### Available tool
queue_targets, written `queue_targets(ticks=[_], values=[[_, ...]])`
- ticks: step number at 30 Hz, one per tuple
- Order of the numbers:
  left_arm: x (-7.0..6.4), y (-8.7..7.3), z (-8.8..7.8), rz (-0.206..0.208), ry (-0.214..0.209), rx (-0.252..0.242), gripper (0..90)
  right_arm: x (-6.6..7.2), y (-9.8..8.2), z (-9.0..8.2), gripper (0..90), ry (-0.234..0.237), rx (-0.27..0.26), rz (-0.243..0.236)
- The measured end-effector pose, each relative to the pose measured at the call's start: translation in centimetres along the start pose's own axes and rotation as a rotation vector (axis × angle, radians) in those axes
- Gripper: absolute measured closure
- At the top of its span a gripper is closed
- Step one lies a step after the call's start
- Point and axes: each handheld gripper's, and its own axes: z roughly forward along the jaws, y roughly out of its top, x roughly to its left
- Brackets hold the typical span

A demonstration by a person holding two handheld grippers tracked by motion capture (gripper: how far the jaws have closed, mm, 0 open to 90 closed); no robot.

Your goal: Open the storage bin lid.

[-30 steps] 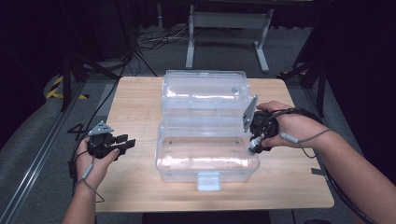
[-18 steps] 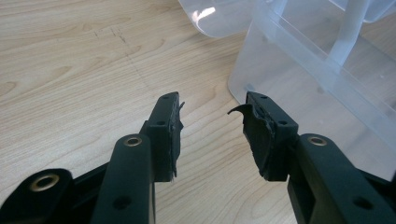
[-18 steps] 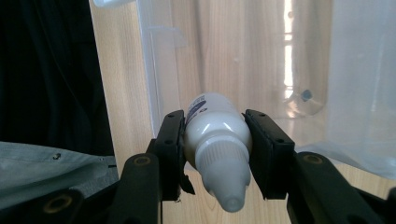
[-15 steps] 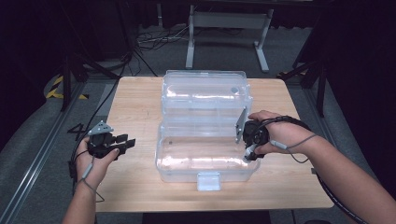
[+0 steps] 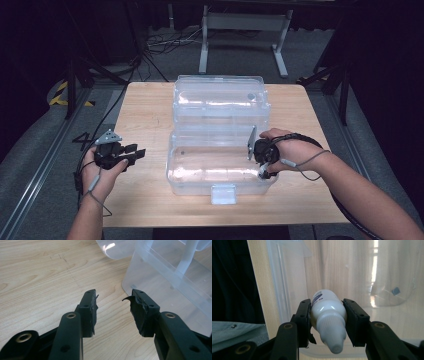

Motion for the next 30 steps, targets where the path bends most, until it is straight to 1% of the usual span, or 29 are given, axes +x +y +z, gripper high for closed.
queue_targets(ticks=[6, 7, 10, 11, 17, 18, 19, 20, 21, 23, 24, 29, 30], values=[[0.1, 0.0, 0.0, 0.001, 0.000, -0.002, 57.2, -0.2, 0.1, 0.8, 60.1, -0.001, 0.015, -0.002], [0.0, 0.0, 0.0, 0.000, 0.000, -0.002, 57.2, -0.3, 0.0, 1.0, 60.1, -0.002, 0.009, -0.001], [0.1, 0.0, -0.1, 0.003, 0.002, -0.003, 57.2, -0.5, 0.0, 1.3, 60.1, -0.009, 0.024, -0.006], [0.1, 0.0, -0.1, 0.002, 0.002, -0.003, 57.2, -0.5, 0.0, 1.4, 60.1, -0.008, 0.018, 0.000], [0.0, 0.0, 0.0, 0.002, 0.000, 0.001, 57.2, -0.5, 0.0, 1.9, 60.1, -0.002, 0.021, -0.003], [0.0, 0.0, 0.0, 0.002, 0.000, 0.002, 57.2, -0.4, 0.0, 2.0, 60.1, 0.000, 0.015, 0.003], [0.0, 0.0, 0.0, 0.000, -0.002, 0.002, 57.2, -0.5, 0.0, 2.2, 60.1, -0.003, 0.023, -0.002], [0.0, 0.0, 0.0, 0.001, 0.000, 0.002, 57.2, -0.4, 0.0, 2.3, 60.1, -0.001, 0.031, 0.006], [0.0, 0.0, 0.0, 0.002, 0.001, 0.001, 57.2, -0.4, 0.1, 2.4, 60.1, -0.002, 0.039, 0.003], [0.1, 0.0, 0.0, 0.002, 0.000, 0.000, 57.2, -0.5, 0.1, 2.6, 60.1, 0.003, 0.029, 0.006], [0.1, 0.0, 0.0, 0.002, 0.000, 0.001, 57.2, -0.5, 0.1, 2.6, 60.1, 0.000, 0.037, 0.003], [0.0, 0.0, 0.0, 0.001, 0.000, 0.001, 57.2, -0.5, 0.1, 3.0, 60.1, 0.011, 0.030, 0.014], [0.0, 0.0, 0.0, 0.002, 0.000, 0.001, 57.2, -0.6, 0.1, 3.0, 60.0, 0.009, 0.037, 0.005]])
